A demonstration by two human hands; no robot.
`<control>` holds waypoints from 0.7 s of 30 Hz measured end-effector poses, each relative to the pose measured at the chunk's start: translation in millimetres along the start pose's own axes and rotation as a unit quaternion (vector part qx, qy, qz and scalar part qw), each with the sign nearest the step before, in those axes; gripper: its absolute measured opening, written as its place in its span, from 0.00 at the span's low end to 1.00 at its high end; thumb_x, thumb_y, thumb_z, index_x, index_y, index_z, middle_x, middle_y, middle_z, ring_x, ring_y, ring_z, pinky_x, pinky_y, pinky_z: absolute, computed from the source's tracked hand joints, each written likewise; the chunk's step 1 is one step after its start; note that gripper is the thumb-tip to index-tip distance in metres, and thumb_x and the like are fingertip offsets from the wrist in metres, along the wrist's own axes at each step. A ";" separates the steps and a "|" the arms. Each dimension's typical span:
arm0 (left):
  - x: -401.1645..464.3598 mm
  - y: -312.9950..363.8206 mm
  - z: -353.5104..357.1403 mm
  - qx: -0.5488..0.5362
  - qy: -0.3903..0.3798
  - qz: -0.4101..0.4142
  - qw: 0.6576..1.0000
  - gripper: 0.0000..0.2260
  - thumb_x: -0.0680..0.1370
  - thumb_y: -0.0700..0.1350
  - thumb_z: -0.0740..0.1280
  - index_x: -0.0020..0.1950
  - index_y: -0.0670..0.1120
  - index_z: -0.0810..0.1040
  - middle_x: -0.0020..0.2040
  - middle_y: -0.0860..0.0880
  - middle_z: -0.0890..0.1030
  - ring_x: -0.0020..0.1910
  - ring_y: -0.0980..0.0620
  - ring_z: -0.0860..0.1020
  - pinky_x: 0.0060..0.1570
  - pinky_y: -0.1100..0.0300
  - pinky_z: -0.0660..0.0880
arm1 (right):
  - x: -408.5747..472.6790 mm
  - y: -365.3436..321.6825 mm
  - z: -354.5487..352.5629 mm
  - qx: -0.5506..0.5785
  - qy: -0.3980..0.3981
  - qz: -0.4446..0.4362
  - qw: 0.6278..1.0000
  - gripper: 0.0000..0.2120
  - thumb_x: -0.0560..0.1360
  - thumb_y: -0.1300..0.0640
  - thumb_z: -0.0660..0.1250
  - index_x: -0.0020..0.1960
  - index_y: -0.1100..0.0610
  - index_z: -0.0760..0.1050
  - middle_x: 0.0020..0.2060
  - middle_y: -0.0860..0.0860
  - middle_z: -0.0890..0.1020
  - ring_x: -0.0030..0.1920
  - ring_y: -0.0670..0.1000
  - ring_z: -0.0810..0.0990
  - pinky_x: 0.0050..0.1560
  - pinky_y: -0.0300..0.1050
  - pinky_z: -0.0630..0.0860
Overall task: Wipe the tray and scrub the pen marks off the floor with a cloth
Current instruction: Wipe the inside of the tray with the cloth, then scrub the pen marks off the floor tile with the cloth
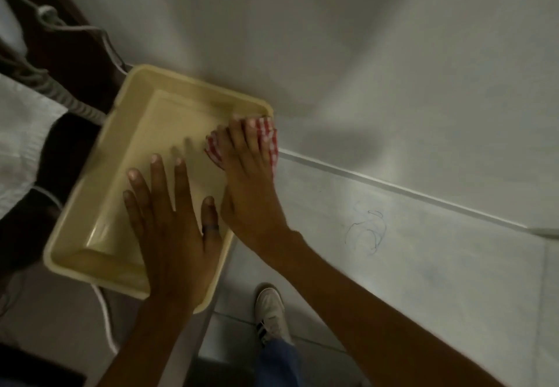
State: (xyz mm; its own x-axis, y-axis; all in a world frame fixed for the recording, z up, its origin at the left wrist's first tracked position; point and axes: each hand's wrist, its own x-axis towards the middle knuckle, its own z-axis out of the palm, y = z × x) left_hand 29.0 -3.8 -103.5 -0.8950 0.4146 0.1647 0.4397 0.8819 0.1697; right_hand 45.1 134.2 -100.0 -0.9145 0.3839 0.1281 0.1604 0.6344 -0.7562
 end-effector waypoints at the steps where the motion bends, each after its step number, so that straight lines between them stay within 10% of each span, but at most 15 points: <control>1: -8.4 17.5 -2.3 -0.007 0.004 0.012 1.000 0.31 0.88 0.57 0.55 0.89 0.45 0.53 0.88 0.37 0.54 0.87 0.33 0.49 0.87 0.40 0.44 | -19.9 10.4 -18.6 -0.023 0.017 -0.022 0.999 0.37 0.74 0.61 0.49 0.83 0.63 0.58 0.84 0.64 0.60 0.86 0.55 0.41 0.86 0.68 0.46; 6: -63.0 106.6 21.9 -0.053 -0.047 0.075 0.995 0.33 0.88 0.61 0.52 0.89 0.47 0.52 0.89 0.38 0.53 0.88 0.35 0.48 0.87 0.43 0.42 | -129.0 94.9 -94.7 -0.088 -0.052 0.054 0.993 0.46 0.72 0.76 0.55 0.85 0.55 0.43 0.86 0.51 0.45 0.83 0.41 0.26 0.84 0.61 0.36; 10: -112.1 163.8 65.5 -0.054 -0.131 0.136 0.981 0.34 0.87 0.61 0.54 0.89 0.47 0.53 0.89 0.40 0.52 0.88 0.37 0.48 0.86 0.38 0.46 | -211.7 174.3 -128.4 -0.143 -0.137 0.158 0.967 0.48 0.75 0.79 0.59 0.82 0.50 0.37 0.83 0.48 0.37 0.83 0.50 0.28 0.85 0.57 0.31; 21: -187.3 223.1 225.1 -0.002 -0.270 0.234 0.934 0.32 0.87 0.60 0.53 0.88 0.45 0.57 0.88 0.39 0.55 0.87 0.34 0.51 0.86 0.34 0.51 | -325.9 361.3 -130.7 -0.102 -0.149 0.329 0.927 0.43 0.78 0.75 0.60 0.87 0.57 0.45 0.88 0.56 0.44 0.88 0.58 0.37 0.88 0.62 0.40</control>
State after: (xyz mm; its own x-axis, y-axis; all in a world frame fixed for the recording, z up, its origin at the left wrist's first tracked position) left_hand 277.9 165.8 -315.2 -0.5106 0.8085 -0.2927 0.7922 0.5747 0.2055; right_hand 449.6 325.9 -331.1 -0.6507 0.5504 -0.5232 0.7591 0.4539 -0.4666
